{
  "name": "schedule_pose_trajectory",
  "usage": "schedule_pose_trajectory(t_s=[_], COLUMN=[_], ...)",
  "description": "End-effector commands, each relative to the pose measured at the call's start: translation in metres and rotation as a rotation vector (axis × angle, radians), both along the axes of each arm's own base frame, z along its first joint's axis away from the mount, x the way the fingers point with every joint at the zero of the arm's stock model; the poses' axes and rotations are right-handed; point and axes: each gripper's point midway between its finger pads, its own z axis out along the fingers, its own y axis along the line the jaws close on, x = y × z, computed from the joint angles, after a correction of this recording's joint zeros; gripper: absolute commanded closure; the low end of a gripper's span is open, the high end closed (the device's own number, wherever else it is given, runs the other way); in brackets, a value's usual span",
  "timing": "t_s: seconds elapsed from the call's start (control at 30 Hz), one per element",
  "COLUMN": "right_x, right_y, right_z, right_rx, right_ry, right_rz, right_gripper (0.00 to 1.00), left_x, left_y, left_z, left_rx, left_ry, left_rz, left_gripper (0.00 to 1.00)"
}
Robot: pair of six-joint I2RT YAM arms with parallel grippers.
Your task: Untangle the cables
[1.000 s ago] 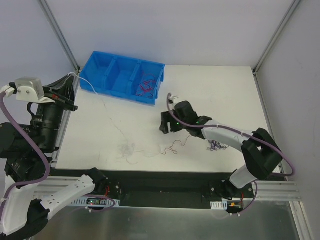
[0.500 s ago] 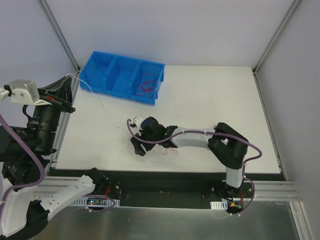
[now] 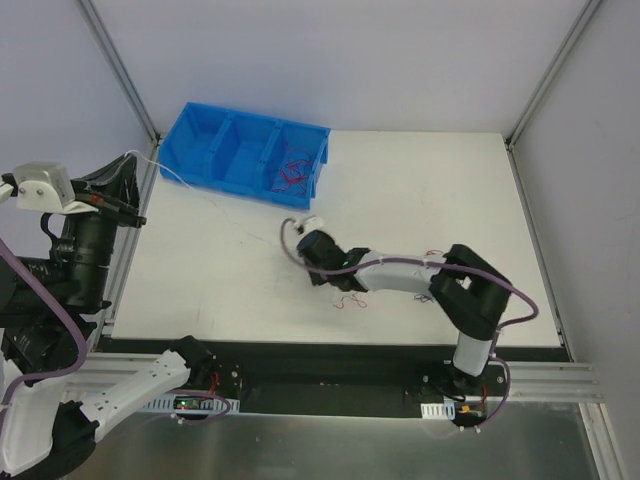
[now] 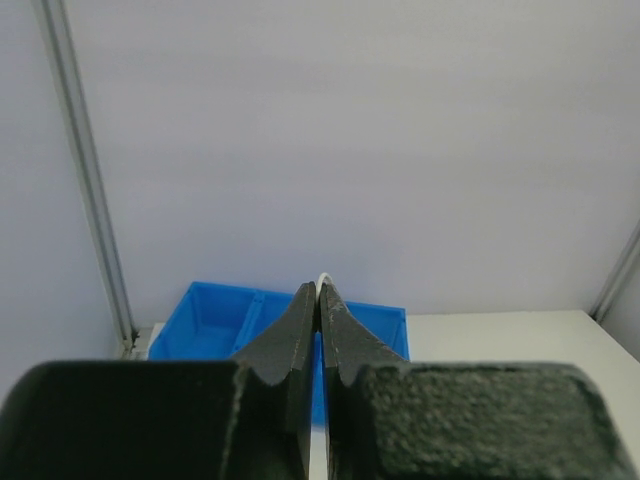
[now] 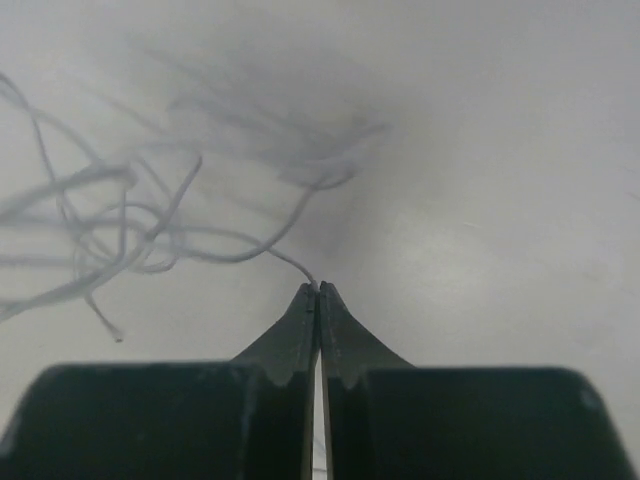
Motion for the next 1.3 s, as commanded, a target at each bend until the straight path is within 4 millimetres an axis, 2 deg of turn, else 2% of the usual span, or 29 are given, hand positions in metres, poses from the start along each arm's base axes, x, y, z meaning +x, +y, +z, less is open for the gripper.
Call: schedule_pose_trajectory(t_s=[0.0,0.07,0.1,0.17,0.23,0.3,0.4,0.5,0.6,0.67,0.73,0.8,0.9,0.97,1.1,1.27], right_x=[0.073,0.088,0.091,0.092,0.098,0.104,0.113,0.118,0.127,0.135,0.142,0.142,0.142,0.142,0.141,0.140], right_y=[-0.130,-0.203,-0.232,-0.284,-0.305,-0.318,-0.323,-0.341,-0.340,-0.332,-0.319,-0.310,-0.303,-0.299,-0.297,-0.295], right_z=[0.043,0.042,0.045,0.036,0.034,0.041,0.050,0.055,0.061,0.063,0.060,0.053,0.058,0.060,0.065,0.065], right_rx=[0.101,0.115,0.127,0.168,0.256,0.262,0.253,0.201,0.206,0.252,0.311,0.330,0.361,0.375,0.405,0.413], right_ry=[-0.047,-0.040,-0.044,0.011,0.040,0.009,-0.029,-0.067,-0.089,-0.101,-0.121,-0.131,-0.144,-0.162,-0.188,-0.190], right_rz=[-0.589,-0.819,-0.900,-1.043,-1.084,-1.109,-1.114,-1.171,-1.146,-1.120,-1.064,-1.025,-0.986,-0.954,-0.930,-0.912], right_gripper=[0.99,0.99,0.99,0.99,0.99,0.99,0.99,1.00,0.99,0.99,0.99,0.99,0.99,0.99,0.99,0.99], left_x=[-0.019,-0.024,-0.025,-0.026,-0.022,-0.016,-0.002,0.016,0.033,0.043,0.053,0.061,0.071,0.079,0.090,0.094], left_y=[0.040,0.052,0.057,0.063,0.061,0.055,0.042,0.027,-0.005,-0.025,-0.036,-0.044,-0.053,-0.060,-0.076,-0.094], left_z=[0.014,0.012,0.009,0.001,-0.012,-0.024,-0.044,-0.072,-0.115,-0.135,-0.140,-0.135,-0.130,-0.134,-0.158,-0.202], left_rx=[-0.049,-0.048,-0.036,-0.022,-0.004,0.008,0.044,0.095,0.100,0.089,0.094,0.112,0.130,0.139,0.146,0.116], left_ry=[-0.053,-0.055,-0.052,-0.040,-0.017,0.010,0.064,0.146,0.249,0.301,0.330,0.340,0.348,0.365,0.430,0.534], left_rz=[0.128,0.175,0.197,0.228,0.236,0.230,0.213,0.208,0.110,0.053,0.036,0.032,0.029,0.024,-0.001,-0.058], left_gripper=[1.00,1.00,1.00,1.00,1.00,1.00,1.00,1.00,1.00,1.00,1.00,1.00,1.00,1.00,1.00,1.00])
